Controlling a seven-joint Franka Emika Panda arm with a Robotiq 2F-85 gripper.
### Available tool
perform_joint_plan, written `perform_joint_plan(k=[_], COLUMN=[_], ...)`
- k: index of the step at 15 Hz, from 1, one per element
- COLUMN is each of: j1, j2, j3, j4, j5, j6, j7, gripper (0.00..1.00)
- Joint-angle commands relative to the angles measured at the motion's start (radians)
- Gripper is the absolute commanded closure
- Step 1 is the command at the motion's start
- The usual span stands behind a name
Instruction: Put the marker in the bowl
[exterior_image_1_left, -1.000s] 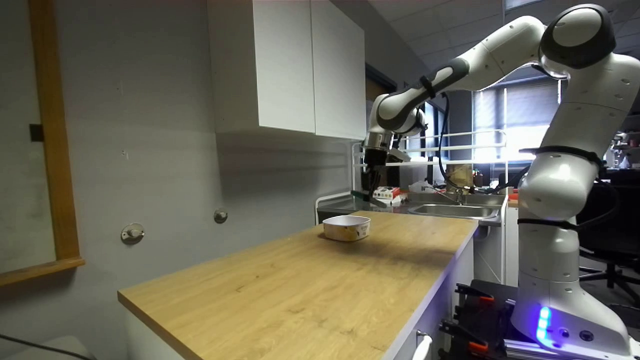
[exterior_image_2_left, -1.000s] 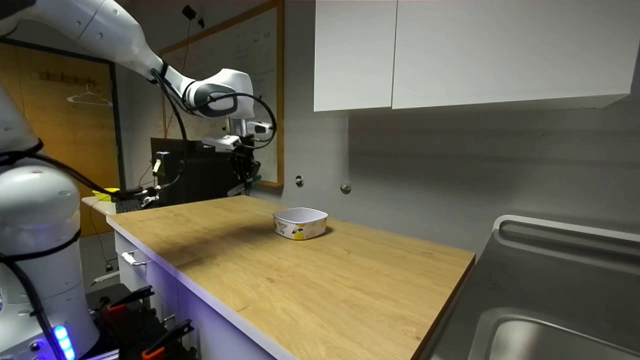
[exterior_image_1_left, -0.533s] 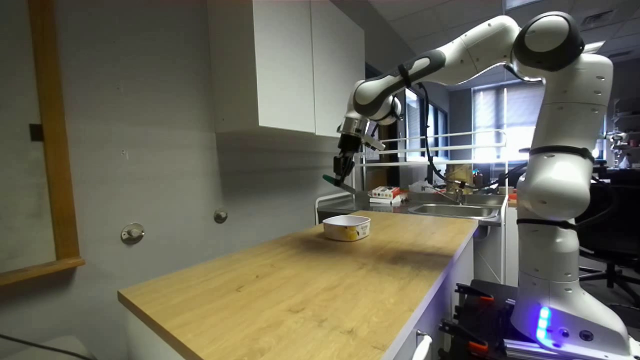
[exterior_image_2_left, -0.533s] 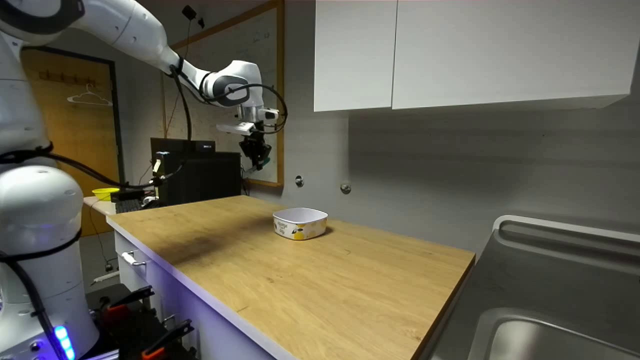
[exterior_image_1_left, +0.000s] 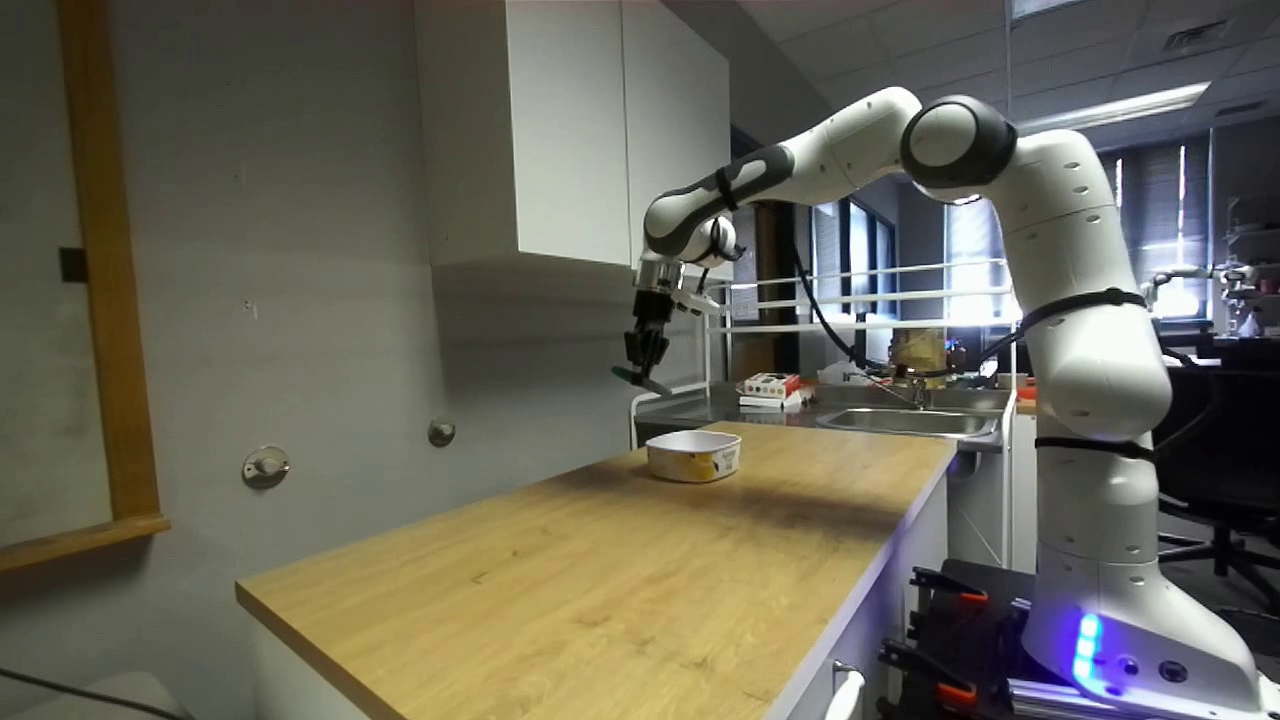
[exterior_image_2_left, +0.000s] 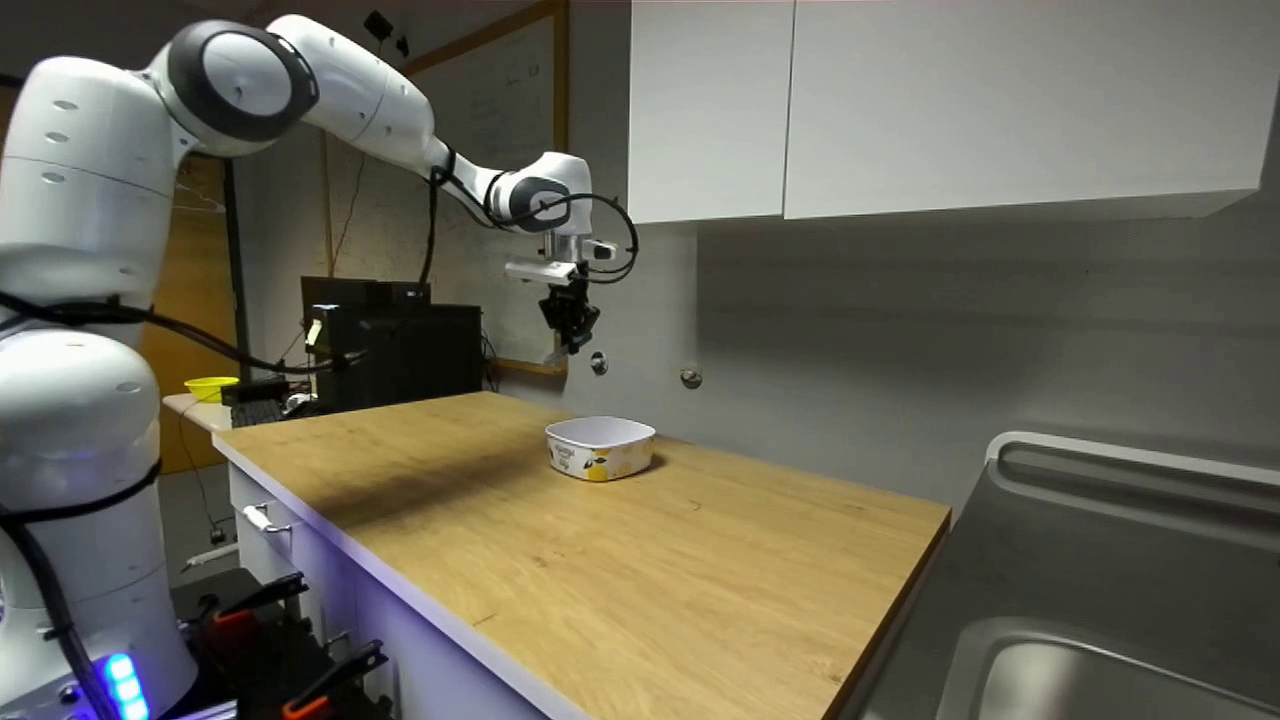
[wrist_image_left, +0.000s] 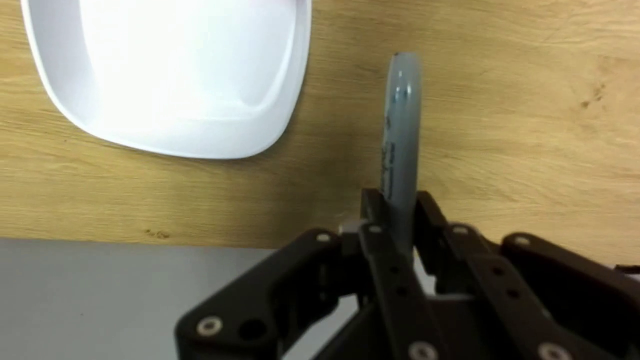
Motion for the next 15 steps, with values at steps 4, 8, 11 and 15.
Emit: perform_joint_plan(k=[4, 8, 11, 15], j1=[-0.119, -0.174, -0.197, -0.210], j2=[0.201, 0.241, 0.259, 0.279], j3=[0.006, 0.005, 0.009, 0.012], j4=[0.277, 0.295, 0.278, 0.263], j5=[0.007, 0.017, 0.023, 0.026], j6=[-0.160, -0.177, -0.177, -0.172], j7=[-0.034, -0.038, -0.040, -0.042], gripper=[0.90, 0.90, 0.90, 0.90])
